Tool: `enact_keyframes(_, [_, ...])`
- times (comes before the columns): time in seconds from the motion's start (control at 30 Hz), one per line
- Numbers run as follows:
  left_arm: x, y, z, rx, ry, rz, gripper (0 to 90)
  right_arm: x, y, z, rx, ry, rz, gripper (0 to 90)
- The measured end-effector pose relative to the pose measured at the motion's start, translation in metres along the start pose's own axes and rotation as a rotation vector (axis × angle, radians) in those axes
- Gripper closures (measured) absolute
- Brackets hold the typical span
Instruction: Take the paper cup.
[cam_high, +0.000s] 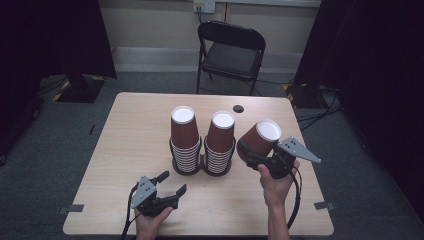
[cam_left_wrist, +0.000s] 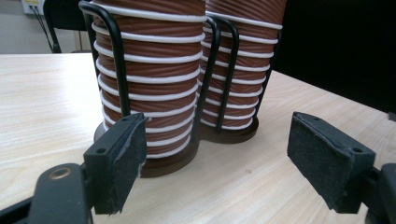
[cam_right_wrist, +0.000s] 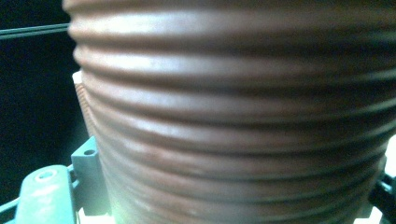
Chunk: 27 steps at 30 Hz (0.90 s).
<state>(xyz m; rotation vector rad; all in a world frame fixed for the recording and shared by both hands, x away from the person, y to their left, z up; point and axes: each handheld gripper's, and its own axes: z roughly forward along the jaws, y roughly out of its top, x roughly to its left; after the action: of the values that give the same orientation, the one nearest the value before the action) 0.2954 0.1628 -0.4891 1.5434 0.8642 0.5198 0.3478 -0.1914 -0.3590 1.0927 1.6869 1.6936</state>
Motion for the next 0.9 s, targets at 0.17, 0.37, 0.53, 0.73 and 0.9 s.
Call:
enact_keyframes(0.17, [-0.001,0.000,0.000,-0.017,0.000,-0.005,21.4,0.005,-0.016,0.000,0.021,0.016,0.025,14.2])
enact_keyframes(0.37, [-0.002,-0.002,0.003,-0.008,-0.049,0.002,24.0,0.013,-0.036,0.002,0.048,0.054,0.059,14.2])
enact_keyframes(0.53, [-0.002,-0.002,0.007,0.003,-0.089,0.001,27.9,0.017,-0.053,0.004,0.066,0.080,0.090,14.2])
enact_keyframes(0.73, [-0.009,-0.003,0.009,-0.033,-0.086,0.042,36.0,0.023,-0.069,0.005,0.074,0.151,0.162,14.3])
enact_keyframes(0.9, [-0.012,-0.005,0.013,-0.039,-0.133,0.050,41.5,0.027,-0.079,0.004,0.084,0.190,0.199,14.4])
